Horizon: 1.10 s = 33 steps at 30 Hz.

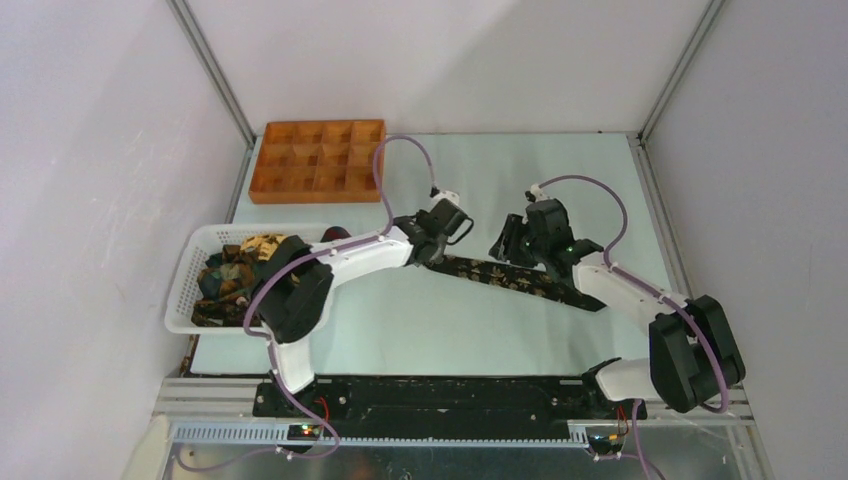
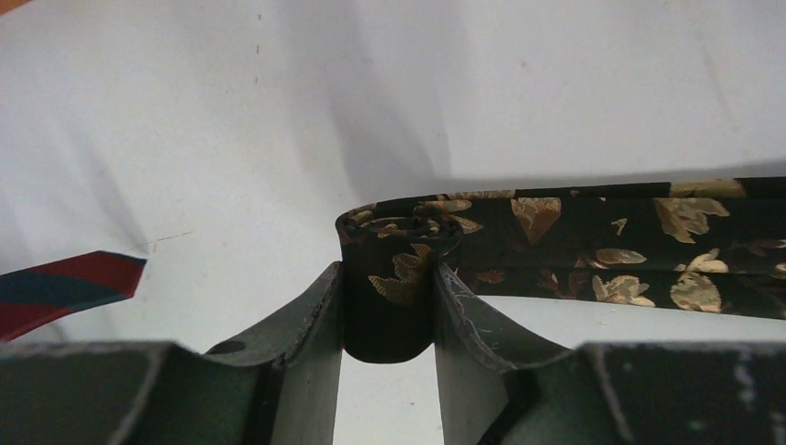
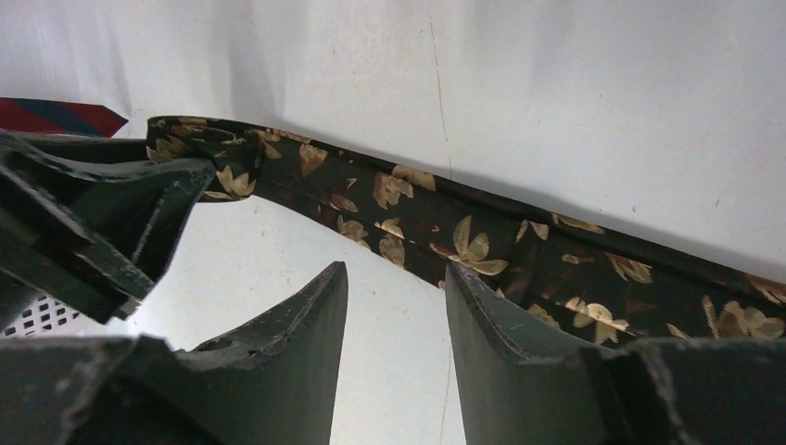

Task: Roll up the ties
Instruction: Roll the tie at the center of the board.

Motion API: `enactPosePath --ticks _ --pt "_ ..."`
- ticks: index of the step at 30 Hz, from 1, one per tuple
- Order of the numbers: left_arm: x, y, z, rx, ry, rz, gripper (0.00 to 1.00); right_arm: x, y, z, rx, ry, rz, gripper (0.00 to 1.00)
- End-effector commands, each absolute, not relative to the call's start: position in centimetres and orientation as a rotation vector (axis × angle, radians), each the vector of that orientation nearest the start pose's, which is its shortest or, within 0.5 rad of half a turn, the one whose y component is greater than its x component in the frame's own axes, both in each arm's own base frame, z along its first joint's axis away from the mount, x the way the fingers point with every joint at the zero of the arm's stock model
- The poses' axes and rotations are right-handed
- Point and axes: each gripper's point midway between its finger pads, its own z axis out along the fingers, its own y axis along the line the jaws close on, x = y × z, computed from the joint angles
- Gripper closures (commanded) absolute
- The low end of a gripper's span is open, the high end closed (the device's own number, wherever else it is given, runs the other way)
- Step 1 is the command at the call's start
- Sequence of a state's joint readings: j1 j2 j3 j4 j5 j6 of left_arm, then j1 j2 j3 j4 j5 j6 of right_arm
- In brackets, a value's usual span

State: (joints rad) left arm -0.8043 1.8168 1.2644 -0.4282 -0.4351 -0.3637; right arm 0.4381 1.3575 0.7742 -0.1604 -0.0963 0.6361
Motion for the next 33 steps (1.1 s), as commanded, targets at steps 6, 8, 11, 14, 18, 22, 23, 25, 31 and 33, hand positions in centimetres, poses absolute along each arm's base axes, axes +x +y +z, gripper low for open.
enactPosePath --ticks 6,8,11,14,18,22,23,25,31,33 --pt "33.4 -24.9 7.3 0.587 2.294 0.487 0.61 31.1 18.2 10.7 0.203 2.344 0.619 0.53" --pt "33.4 -24.9 7.3 0.609 2.280 0.524 0.61 31.1 18.1 10.9 0.206 2.340 0.618 0.53" --pt "33.4 -24.9 7.3 0.640 2.259 0.583 0.61 31.0 18.0 11.1 0.211 2.336 0.613 0.53" --pt "33.3 -25.6 7.4 0.667 2.237 0.610 0.61 31.0 17.7 11.2 0.217 2.333 0.604 0.53" --pt "33.3 -26.0 7.2 0.698 2.218 0.664 0.62 30.9 17.4 11.3 0.225 2.332 0.592 0.53" --pt "32.9 -26.4 6.8 0.726 2.214 0.679 0.62 30.8 17.1 11.6 0.236 2.321 0.589 0.53" --pt "32.8 -26.6 6.6 0.734 2.215 0.679 0.62 30.8 16.9 11.7 0.242 2.318 0.590 0.53" --pt "32.5 -26.9 6.4 0.747 2.215 0.675 0.62 30.8 16.8 11.8 0.252 2.311 0.591 0.52" --pt "31.9 -27.9 5.8 0.783 2.218 0.669 0.62 30.7 16.2 12.2 0.268 2.294 0.588 0.52" --pt "31.7 -28.2 5.7 0.788 2.220 0.663 0.61 30.6 16.1 12.1 0.268 2.297 0.586 0.52"
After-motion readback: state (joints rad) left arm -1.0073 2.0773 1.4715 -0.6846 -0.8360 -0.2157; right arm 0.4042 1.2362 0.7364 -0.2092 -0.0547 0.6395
